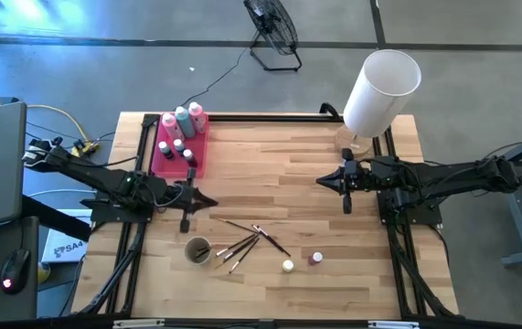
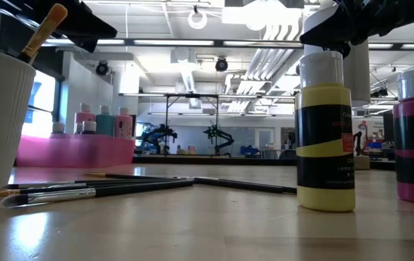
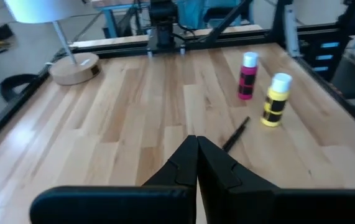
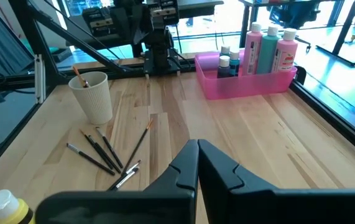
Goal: Pick & Place Paint Supplies
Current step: Put the gold paintbrush into the light brown cup
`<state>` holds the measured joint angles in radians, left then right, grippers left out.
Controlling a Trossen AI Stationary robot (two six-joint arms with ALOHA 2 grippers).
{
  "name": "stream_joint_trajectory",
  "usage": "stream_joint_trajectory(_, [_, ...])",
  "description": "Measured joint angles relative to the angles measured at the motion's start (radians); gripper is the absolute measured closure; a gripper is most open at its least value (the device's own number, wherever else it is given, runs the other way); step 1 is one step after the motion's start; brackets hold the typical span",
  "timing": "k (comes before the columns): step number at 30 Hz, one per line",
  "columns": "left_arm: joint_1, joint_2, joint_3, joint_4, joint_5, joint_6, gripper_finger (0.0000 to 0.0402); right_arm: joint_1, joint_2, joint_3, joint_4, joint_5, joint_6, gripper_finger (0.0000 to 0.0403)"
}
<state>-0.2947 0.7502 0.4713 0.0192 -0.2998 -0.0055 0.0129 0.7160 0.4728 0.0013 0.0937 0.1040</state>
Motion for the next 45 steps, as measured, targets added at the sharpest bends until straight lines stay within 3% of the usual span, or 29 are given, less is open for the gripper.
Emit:
stream_joint_trajectory(7, [0.012, 0.000, 0.000, -0.014, -0.006, 0.076, 0.0401, 0.000, 0.000, 0.000, 0.003, 0.001, 0.000, 0.0401])
stream_joint_trajectory(11, [0.117, 0.000, 0.000, -0.028, 0.033, 0.097, 0.0401, 0.000, 0.000, 0.000, 0.015, 0.003, 0.000, 0.0401])
stream_joint_trajectory(18, [0.374, 0.028, 0.000, -0.050, 0.431, 0.077, 0.0401, 0.000, 0.000, 0.000, 0.018, 0.004, 0.000, 0.0401])
stream_joint_trajectory(21, [0.427, 0.063, 0.015, -0.044, 0.538, 0.042, 0.0401, 0.000, 0.001, 0.000, 0.018, 0.004, 0.000, 0.0401])
stream_joint_trajectory(33, [0.366, 0.276, 0.261, -0.444, 0.448, 0.156, 0.0401, 0.000, 0.085, 0.000, 0.078, 0.009, 0.004, 0.0401])
stream_joint_trajectory(45, [0.246, 0.373, 0.295, -0.527, 0.430, 0.238, 0.0401, 0.000, 0.147, 0.000, 0.150, 0.008, 0.005, 0.0401])
